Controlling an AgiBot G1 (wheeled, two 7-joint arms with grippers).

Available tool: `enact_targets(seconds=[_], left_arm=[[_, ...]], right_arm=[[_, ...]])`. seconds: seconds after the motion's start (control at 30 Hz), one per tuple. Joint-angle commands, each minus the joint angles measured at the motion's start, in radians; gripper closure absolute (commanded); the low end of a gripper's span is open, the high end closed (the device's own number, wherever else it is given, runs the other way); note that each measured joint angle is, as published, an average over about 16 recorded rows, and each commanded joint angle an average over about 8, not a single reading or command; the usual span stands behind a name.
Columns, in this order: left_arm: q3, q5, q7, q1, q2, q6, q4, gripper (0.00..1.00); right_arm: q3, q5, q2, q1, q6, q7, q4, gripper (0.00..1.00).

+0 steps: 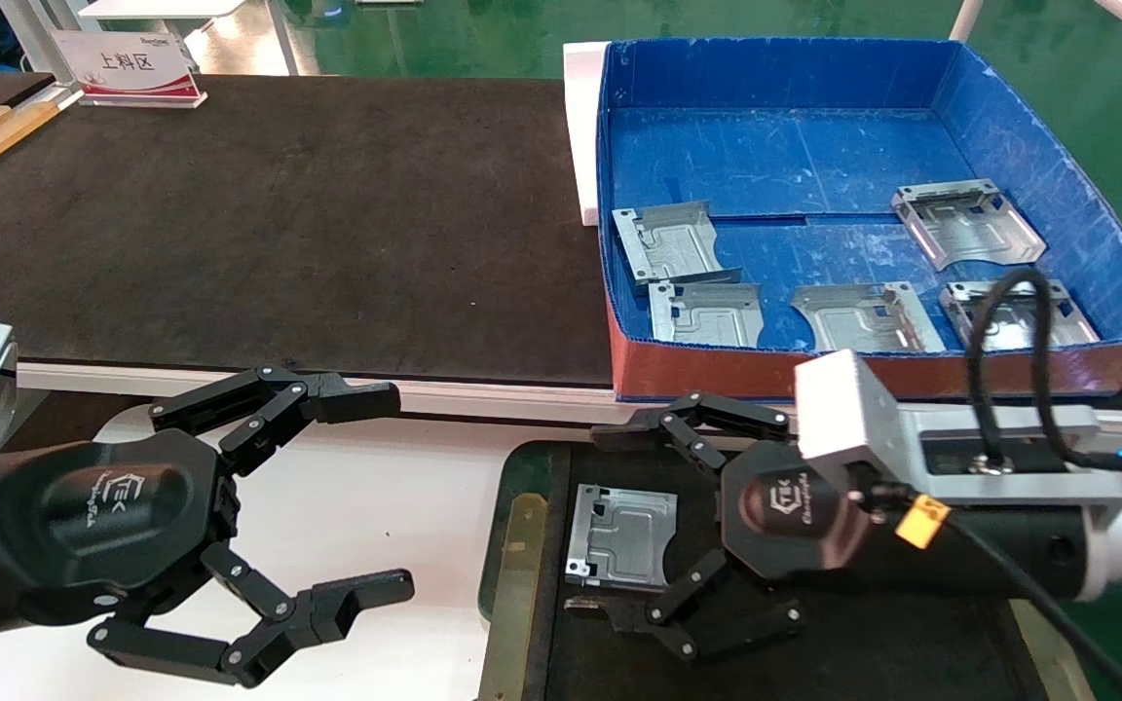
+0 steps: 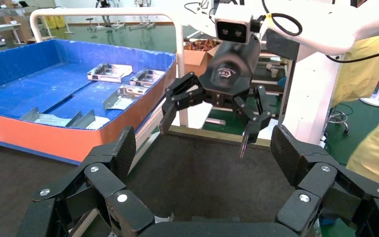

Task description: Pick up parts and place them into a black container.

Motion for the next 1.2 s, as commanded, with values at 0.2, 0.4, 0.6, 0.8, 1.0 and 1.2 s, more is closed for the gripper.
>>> enact_targets(seconds=[0.2, 0.4, 0.6, 0.8, 1.0, 1.2], left_arm=[[0.000, 0.000, 0.000, 0.000, 0.000, 0.000, 0.000, 0.00], [0.000, 0.000, 0.000, 0.000, 0.000, 0.000, 0.000, 0.00], [0.000, 0.000, 0.000, 0.000, 0.000, 0.000, 0.000, 0.00], [0.000, 0.000, 0.000, 0.000, 0.000, 0.000, 0.000, 0.00], [0.000, 0.000, 0.000, 0.000, 0.000, 0.000, 0.000, 0.00], [0.000, 0.000, 0.000, 0.000, 0.000, 0.000, 0.000, 0.00]], right_arm=[[0.033, 0.047, 0.028, -0.031, -0.009, 0.000, 0.015, 0.00], [0.061, 0.087, 0.053, -0.058, -0.016, 0.001, 0.029, 0.00], [0.089, 0.128, 0.077, -0.085, -0.024, 0.001, 0.042, 0.00], [0.117, 0.168, 0.101, -0.111, -0.032, 0.002, 0.055, 0.00], [0.145, 0.208, 0.126, -0.138, -0.039, 0.002, 0.068, 0.00], [0.171, 0.246, 0.148, -0.163, -0.046, 0.002, 0.080, 0.00]])
